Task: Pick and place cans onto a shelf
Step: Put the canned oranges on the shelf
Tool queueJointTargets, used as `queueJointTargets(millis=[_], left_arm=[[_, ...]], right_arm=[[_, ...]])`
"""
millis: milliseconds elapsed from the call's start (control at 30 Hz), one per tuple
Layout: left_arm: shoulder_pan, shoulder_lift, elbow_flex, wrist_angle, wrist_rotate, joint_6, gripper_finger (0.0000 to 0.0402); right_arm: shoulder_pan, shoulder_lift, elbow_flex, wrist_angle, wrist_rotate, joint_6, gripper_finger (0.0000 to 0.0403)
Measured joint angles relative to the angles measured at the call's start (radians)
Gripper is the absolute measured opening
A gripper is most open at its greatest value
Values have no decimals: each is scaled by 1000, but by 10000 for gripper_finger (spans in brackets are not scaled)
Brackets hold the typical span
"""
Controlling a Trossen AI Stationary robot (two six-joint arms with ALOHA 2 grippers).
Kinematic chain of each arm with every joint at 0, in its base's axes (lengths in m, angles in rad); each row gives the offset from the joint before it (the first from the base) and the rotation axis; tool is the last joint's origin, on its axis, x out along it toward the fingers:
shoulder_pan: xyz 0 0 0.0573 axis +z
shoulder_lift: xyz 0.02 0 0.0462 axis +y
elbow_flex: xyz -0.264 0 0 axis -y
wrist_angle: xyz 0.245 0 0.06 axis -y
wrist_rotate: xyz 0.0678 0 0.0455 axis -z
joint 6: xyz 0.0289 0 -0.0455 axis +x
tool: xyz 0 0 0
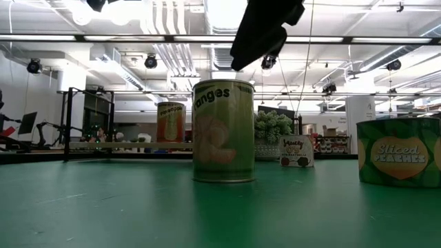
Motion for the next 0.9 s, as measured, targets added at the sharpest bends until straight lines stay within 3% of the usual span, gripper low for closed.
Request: queueJointTargets(millis=[233, 367, 900], left_arm=[[0, 6, 0, 0, 0, 0, 0], [0, 5, 0, 0, 0, 0, 0], [0, 6, 0, 2, 0, 0, 0]], right_arm=[[0, 4, 0, 7, 0, 35, 323], [0, 15, 1, 9, -1, 44, 370], [5, 121, 175, -156, -9, 17, 377]])
